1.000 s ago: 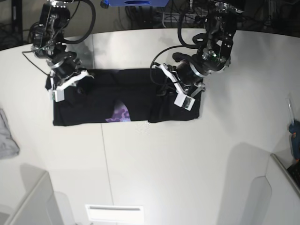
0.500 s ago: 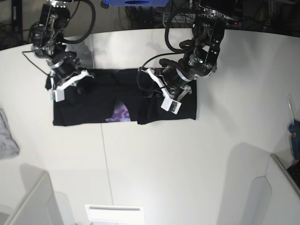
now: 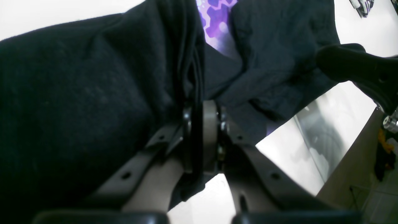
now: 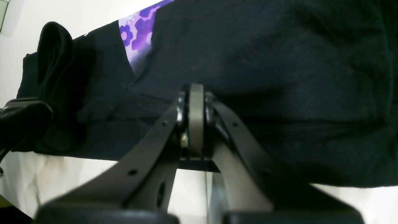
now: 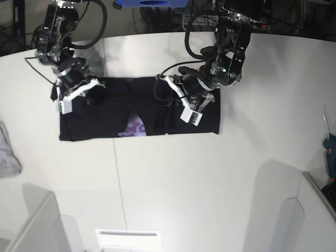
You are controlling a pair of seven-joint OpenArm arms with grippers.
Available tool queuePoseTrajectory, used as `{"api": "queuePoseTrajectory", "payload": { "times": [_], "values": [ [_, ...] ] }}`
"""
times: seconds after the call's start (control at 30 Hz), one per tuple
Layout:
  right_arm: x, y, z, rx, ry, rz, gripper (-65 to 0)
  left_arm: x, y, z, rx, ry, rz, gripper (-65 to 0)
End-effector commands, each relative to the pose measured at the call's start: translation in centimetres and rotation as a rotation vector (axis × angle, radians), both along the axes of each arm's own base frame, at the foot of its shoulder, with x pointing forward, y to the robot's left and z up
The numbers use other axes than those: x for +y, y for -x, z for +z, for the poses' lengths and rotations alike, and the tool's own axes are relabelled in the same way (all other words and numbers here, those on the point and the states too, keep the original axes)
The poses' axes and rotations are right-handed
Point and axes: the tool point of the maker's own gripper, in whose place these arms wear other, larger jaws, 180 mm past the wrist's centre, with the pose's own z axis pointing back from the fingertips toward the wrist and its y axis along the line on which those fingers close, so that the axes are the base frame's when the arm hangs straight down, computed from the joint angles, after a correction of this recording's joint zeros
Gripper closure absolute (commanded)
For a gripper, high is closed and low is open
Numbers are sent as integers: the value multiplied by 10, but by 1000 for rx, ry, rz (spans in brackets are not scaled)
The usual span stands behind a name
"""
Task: Fold the T-shirt properly
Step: 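Fold the strip end with the left gripper toward the right gripper, then release the shirt and raise both grippers away from it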
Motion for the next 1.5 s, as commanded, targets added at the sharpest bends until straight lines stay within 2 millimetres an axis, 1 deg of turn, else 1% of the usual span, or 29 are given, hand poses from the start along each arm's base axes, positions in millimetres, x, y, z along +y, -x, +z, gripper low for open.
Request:
{"api": "queuePoseTrajectory", "payload": {
  "times": [0.0,0.1,0.2,0.3,0.4,0.43,0.5,0.53,0.6,0.7,0.77,0.8,0.83,0.87,0.9,0.93,0.97,1.0,1.03,1.13,1.2,1.23,1.27,1.3,1.37,1.43,1.47],
  "values": [
    [-2,-8,12,-48,-2,-5,0,-4,-7,12,-39,29,1,0],
    [-2,-8,12,-48,-2,-5,0,-4,-8,12,-40,29,1,0],
    [-2,-8,12,-48,-2,-5,0,-4,-9,14,-45,32,2,-104],
    [-2,-8,12,-48,-2,-5,0,-5,-9,15,-48,33,2,-234],
    [-2,-8,12,-48,-3,-6,0,-5,-9,16,-49,33,2,-387],
    [-2,-8,12,-48,-3,-6,0,-5,-9,16,-49,33,2,-426],
    [-2,-8,12,-48,-3,-6,0,-6,-9,16,-52,34,-2,-485],
    [-2,-8,12,-48,-3,-6,0,-6,-9,18,-56,35,-3,-499],
    [-2,-8,12,-49,-3,-6,0,-8,-9,26,-77,45,-7,-492],
    [-2,-12,22,-78,6,-1,0,-9,-12,52,-149,62,-13,-494],
    [-1,-16,38,-122,22,9,0,-6,-11,63,-178,68,-1,-492],
    [-1,-19,46,-144,30,12,0,-1,-11,64,-187,56,4,-484],
    [-1,-20,53,-161,37,11,0,8,-12,62,-187,39,15,-462],
    [-7,-21,59,-175,52,2,0,19,-11,58,-179,19,28,-421],
    [-18,-22,63,-176,73,-14,0,30,-11,54,-173,2,47,-351],
    [-29,-21,64,-161,88,-31,0,43,-10,50,-165,-17,73,-257],
    [-40,-24,67,-157,100,-54,0,55,-10,48,-160,-30,102,-163],
    [-55,-25,70,-142,113,-87,0,70,-11,46,-155,-44,143,-38],
    [-67,-24,71,-119,123,-111,0,83,-12,44,-151,-55,178,0],
    [-95,-23,75,-58,137,-164,0,124,-12,41,-142,-93,288,0],
    [-111,-26,83,-38,140,-197,-8,150,-9,38,-133,-123,346,0],
    [-119,-27,87,-29,148,-204,-81,161,-6,37,-128,-137,373,0],
    [-125,-27,86,-5,147,-207,-164,172,-3,36,-124,-150,400,0],
    [-127,-31,85,11,140,-201,-230,183,-1,36,-126,-163,418,0],
    [-132,-37,77,57,113,-193,-374,204,7,38,-140,-197,429,0],
    [-136,-43,66,91,83,-192,-446,224,14,41,-158,-232,434,0],
    [-136,-45,60,108,64,-191,-453,235,18,42,-167,-249,439,0]
  ]
}}
